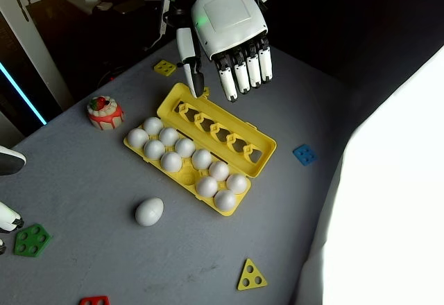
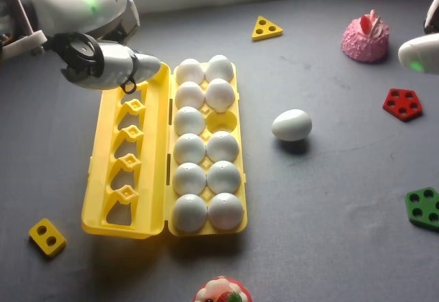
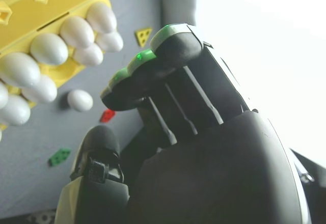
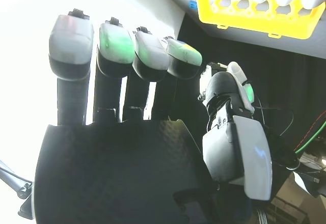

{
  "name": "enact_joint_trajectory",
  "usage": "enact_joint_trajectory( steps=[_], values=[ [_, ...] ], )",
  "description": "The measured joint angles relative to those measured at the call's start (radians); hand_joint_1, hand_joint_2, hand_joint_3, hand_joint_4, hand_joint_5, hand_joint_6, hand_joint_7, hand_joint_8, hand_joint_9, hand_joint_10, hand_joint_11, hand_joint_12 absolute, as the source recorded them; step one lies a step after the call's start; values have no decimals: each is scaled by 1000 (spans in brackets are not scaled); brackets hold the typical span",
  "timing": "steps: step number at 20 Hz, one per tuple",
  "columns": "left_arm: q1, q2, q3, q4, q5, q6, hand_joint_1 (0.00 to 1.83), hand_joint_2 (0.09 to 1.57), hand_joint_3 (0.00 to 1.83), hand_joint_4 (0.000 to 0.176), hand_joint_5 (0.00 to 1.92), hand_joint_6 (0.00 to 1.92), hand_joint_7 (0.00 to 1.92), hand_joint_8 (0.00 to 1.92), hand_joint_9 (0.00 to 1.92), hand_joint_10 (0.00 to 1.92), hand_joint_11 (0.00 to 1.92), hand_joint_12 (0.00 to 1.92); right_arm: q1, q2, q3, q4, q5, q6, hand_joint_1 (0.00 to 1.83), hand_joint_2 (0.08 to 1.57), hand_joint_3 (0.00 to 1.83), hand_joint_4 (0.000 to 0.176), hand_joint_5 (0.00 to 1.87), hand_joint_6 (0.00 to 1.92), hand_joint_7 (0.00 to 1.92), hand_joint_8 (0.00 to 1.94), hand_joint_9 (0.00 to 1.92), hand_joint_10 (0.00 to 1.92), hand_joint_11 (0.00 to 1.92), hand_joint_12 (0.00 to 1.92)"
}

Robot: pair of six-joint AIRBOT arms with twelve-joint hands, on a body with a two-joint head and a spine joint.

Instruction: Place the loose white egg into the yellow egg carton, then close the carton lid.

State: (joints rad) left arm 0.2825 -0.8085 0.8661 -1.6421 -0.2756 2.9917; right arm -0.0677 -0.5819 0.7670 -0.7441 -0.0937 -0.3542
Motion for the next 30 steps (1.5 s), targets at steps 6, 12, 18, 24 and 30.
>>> enact_joint_trajectory(
  steps=[6, 12, 18, 24, 30],
  values=[
    [0, 0, -2, 0, 6, 0, 245, 1309, 4, 0, 254, 14, 306, 3, 356, 13, 7, 972, 0, 0, -2, 0, 3, -1, 163, 1172, 10, 0, 115, 102, 220, 11, 110, 229, 0, 466],
    [0, 2, -10, 0, -2, 0, 193, 1325, 5, 0, 247, 3, 302, 2, 349, 4, 1, 972, -32, 0, 11, -1, 84, -2, 213, 1151, 0, 0, 101, 57, 190, 4, 117, 178, 0, 433],
    [11, 8, -30, 0, 4, 2, 0, 1302, 0, 16, 241, 9, 266, 0, 293, 0, 0, 921, -93, -28, 32, 273, 268, -151, 61, 1179, 2, 0, 145, 40, 154, 0, 71, 86, 0, 132],
    [-16, 8, -42, 1, -13, 3, 16, 1298, 0, 0, 275, 11, 283, 3, 312, 5, 0, 953, -246, -158, 35, 956, 471, -805, 41, 1164, 0, 0, 122, 27, 152, 0, 89, 89, 0, 120],
    [-15, 8, -39, -2, -7, 3, 0, 1296, 2, 13, 228, 1, 273, 2, 302, 3, 0, 945, -274, -306, 72, 1432, 611, -1184, 134, 1179, 3, 0, 222, 30, 245, 6, 169, 79, 0, 569]
  ],
)
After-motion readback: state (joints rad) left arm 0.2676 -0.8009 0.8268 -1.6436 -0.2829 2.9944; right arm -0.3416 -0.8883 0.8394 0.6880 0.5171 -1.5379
